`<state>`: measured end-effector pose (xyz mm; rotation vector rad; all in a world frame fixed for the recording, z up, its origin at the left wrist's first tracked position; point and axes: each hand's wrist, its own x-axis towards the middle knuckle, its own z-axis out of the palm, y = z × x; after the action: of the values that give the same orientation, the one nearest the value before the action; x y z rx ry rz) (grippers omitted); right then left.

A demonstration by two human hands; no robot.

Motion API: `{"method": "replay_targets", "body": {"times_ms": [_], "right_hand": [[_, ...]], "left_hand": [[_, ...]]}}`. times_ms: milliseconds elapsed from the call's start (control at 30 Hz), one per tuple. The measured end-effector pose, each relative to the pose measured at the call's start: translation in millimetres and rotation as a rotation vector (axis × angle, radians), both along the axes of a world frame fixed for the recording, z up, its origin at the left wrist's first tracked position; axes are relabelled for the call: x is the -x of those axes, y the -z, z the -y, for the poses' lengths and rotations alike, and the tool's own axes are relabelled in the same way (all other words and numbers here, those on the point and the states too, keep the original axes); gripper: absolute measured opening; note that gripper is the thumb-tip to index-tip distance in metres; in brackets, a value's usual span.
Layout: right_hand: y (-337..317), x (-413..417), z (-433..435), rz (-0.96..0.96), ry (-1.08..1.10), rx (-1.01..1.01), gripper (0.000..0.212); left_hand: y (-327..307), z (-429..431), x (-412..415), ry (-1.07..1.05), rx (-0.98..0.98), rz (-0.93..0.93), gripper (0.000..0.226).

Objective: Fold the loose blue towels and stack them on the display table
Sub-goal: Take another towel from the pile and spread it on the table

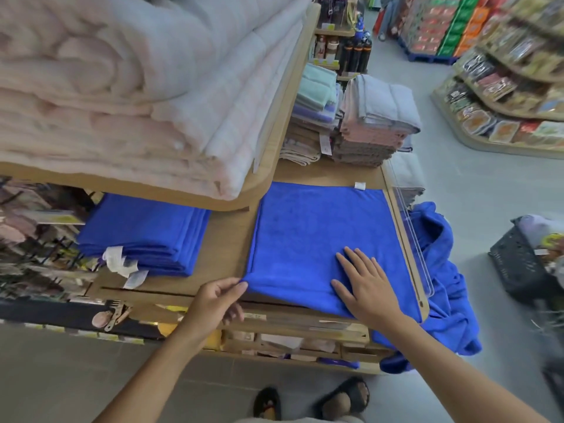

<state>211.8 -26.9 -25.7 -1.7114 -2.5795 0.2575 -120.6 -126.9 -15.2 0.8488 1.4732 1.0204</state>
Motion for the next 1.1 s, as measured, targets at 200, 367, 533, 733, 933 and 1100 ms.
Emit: {"method": "replay_targets", "body": {"times_ms": [200, 367, 533, 733, 933, 1100], "right_hand": [[-0.5, -7.3, 11.6, -0.046, 0.044, -0.041, 0.077], [4.9, -22.5, 26.5, -0.015, 0.153, -0.044, 0.084], [6.1, -24.8, 30.4, -0.002, 0.162, -0.041, 0.086], [4.8, -52.4, 42.0, 0.08, 0.131, -0.013, 0.098], [-9.4, -16.7, 7.0, -0.025, 0.117, -0.009, 0.092], [-1.5, -13.2, 7.0, 0.059, 0.146, 0.047, 0.092]], "left_hand": [[14.3, 22.5, 7.7, 0.047, 0.007, -0.196, 0.009], [4.0, 26.2, -8.0, -0.029, 0.075, -0.08, 0.047], [-0.3, 9.8, -23.0, -0.095, 0.041, -0.089, 0.035], [-4.8, 27.5, -13.3, 0.036, 0.013, -0.606, 0.039], [-13.4, -33.4, -64.6, 0.245, -0.409, -1.031, 0.052], [17.3, -65.5, -70.0, 0.47, -0.187, -1.327, 0.073]]}}
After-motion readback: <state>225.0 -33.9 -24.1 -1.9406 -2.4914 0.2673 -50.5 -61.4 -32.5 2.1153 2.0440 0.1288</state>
